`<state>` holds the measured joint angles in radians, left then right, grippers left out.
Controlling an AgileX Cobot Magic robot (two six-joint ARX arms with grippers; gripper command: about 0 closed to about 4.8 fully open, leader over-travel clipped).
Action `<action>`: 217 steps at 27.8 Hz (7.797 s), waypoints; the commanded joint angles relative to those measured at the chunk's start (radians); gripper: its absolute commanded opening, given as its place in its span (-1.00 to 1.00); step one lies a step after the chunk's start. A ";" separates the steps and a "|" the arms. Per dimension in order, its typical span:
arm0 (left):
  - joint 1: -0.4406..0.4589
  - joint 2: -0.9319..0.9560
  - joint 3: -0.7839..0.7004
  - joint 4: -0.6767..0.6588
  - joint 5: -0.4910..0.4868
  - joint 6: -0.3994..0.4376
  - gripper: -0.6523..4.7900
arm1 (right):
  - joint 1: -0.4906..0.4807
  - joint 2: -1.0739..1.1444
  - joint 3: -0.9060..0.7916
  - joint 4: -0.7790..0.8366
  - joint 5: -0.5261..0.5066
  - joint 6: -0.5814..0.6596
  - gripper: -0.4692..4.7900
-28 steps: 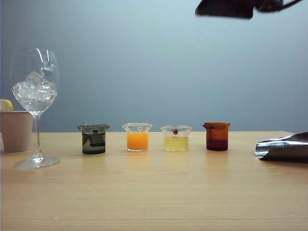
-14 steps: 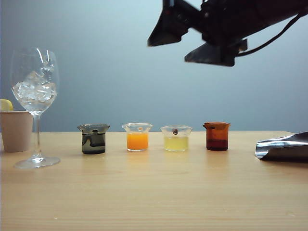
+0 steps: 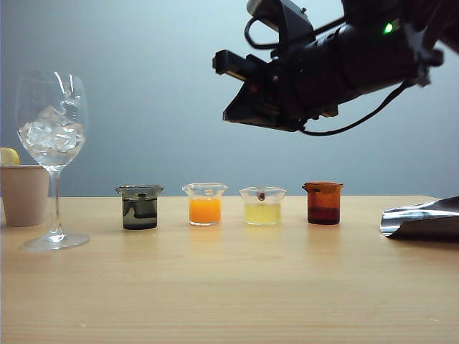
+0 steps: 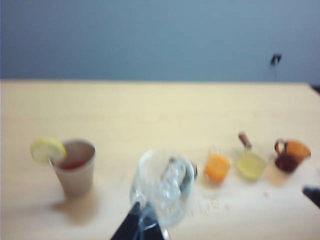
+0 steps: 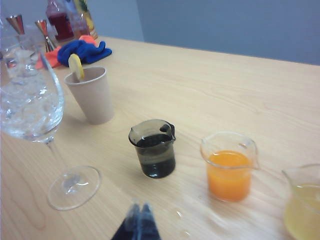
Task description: Pick up the first measuring cup from the left, pour the coconut rum inside into the goblet, and finally put the measuring cup back in its original place.
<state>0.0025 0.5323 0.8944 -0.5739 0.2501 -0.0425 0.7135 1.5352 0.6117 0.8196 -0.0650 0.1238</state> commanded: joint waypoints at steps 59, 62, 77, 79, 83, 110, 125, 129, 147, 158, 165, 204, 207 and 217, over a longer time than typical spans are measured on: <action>-0.001 0.032 0.003 -0.008 0.132 0.006 -0.78 | 0.222 0.762 0.658 -0.016 0.518 0.094 0.46; -0.001 0.029 0.003 -0.008 0.132 0.007 -0.78 | 0.222 0.766 0.666 -0.025 0.539 0.097 0.46; -0.001 0.028 0.003 -0.008 0.132 0.007 -0.78 | 0.207 0.818 0.739 -0.055 0.547 0.113 0.46; -0.001 0.028 0.003 -0.008 0.132 0.007 -0.78 | 0.201 0.822 0.740 -0.053 0.546 0.113 0.46; -0.001 0.027 0.003 -0.008 0.132 0.007 -0.78 | 0.192 0.822 0.740 -0.053 0.541 0.116 0.46; -0.001 0.027 0.003 -0.008 0.132 0.008 -0.78 | 0.152 0.938 0.935 -0.066 0.534 0.150 0.46; -0.001 0.027 0.003 -0.009 0.132 0.008 -0.78 | 0.151 0.940 0.937 -0.061 0.520 0.169 0.73; -0.001 0.027 0.003 -0.009 0.132 0.008 -0.78 | 0.156 0.940 0.938 -0.068 0.565 0.169 0.62; -0.001 0.027 0.003 -0.009 0.132 0.008 -0.78 | 0.160 0.940 0.964 -0.133 0.564 0.198 0.58; -0.001 0.027 0.003 -0.009 0.132 0.008 -0.78 | 0.165 0.940 0.964 -0.142 0.557 0.186 -0.60; -0.001 0.027 0.003 -0.009 0.132 0.008 -0.78 | 0.174 0.937 0.964 -0.142 0.508 0.097 -0.67; 0.000 0.027 0.003 -0.012 0.130 0.035 -0.78 | 0.173 0.727 0.962 -0.399 0.508 0.005 -0.79; 0.000 0.027 0.003 -0.012 0.130 0.035 -0.78 | 0.173 0.716 0.962 -0.405 0.508 0.003 -0.79; 0.000 0.027 0.003 -0.011 0.129 0.035 -0.78 | 0.165 0.660 0.962 -0.448 0.508 -0.002 -0.79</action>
<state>0.0025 0.5621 0.8940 -0.5953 0.3756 -0.0151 0.8810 2.2070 1.5684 0.3653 0.4435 0.1249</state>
